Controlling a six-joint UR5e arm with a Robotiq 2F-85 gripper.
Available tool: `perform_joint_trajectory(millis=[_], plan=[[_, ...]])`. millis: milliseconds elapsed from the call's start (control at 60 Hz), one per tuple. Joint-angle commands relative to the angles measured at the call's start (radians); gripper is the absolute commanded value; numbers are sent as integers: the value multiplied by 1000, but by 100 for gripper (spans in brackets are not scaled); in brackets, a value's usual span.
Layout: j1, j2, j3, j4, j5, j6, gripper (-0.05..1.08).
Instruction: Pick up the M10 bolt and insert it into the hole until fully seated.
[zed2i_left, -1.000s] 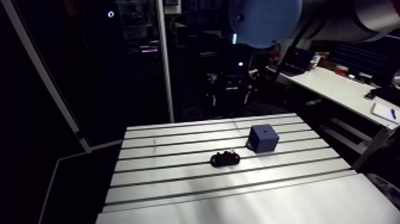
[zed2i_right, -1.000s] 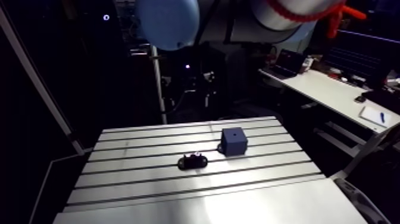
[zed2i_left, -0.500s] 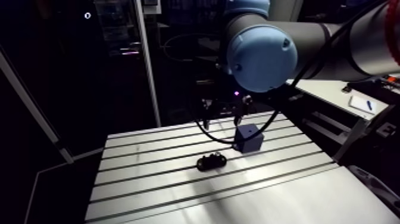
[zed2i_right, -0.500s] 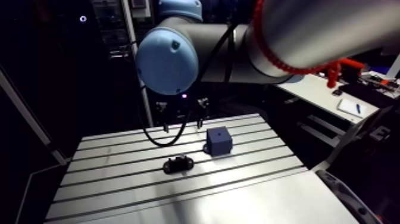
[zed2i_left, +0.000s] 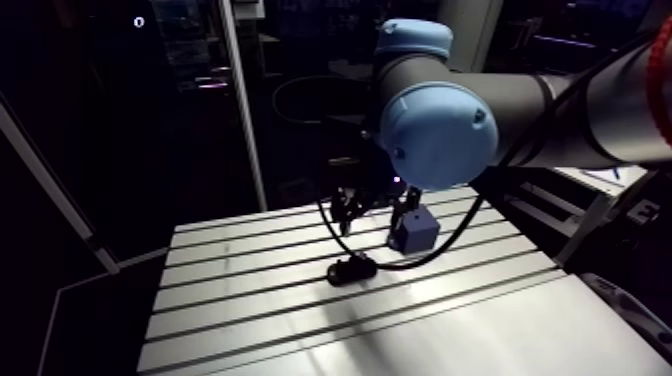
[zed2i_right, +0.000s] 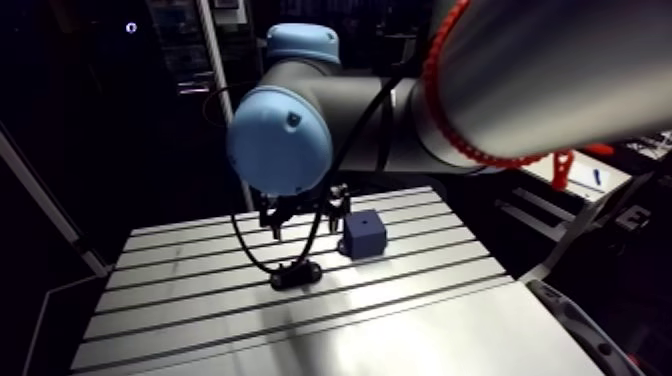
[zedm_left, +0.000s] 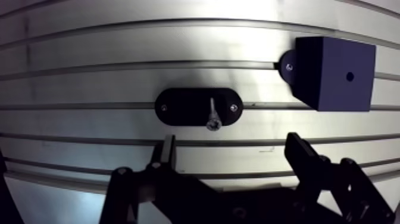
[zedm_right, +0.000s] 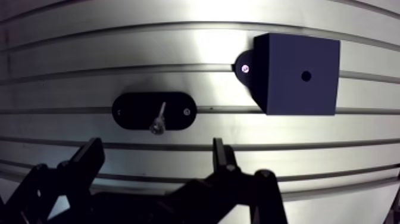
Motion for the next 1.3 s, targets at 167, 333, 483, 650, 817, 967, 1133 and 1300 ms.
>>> perform_joint_trajectory(millis=[167, 333, 483, 650, 817, 967, 1133, 1300], plan=[[3, 5, 63, -66, -3, 5, 1], [11, 26, 71, -96, -5, 3, 6], [21, 46, 73, -122, -6, 6, 18], [31, 63, 74, -147, -18, 5, 29], [37, 75, 76, -157, -23, 6, 36], [37, 79, 76, -157, -25, 3, 38], [36, 80, 74, -162, -25, -1, 39], [36, 80, 76, -165, -25, -2, 41]])
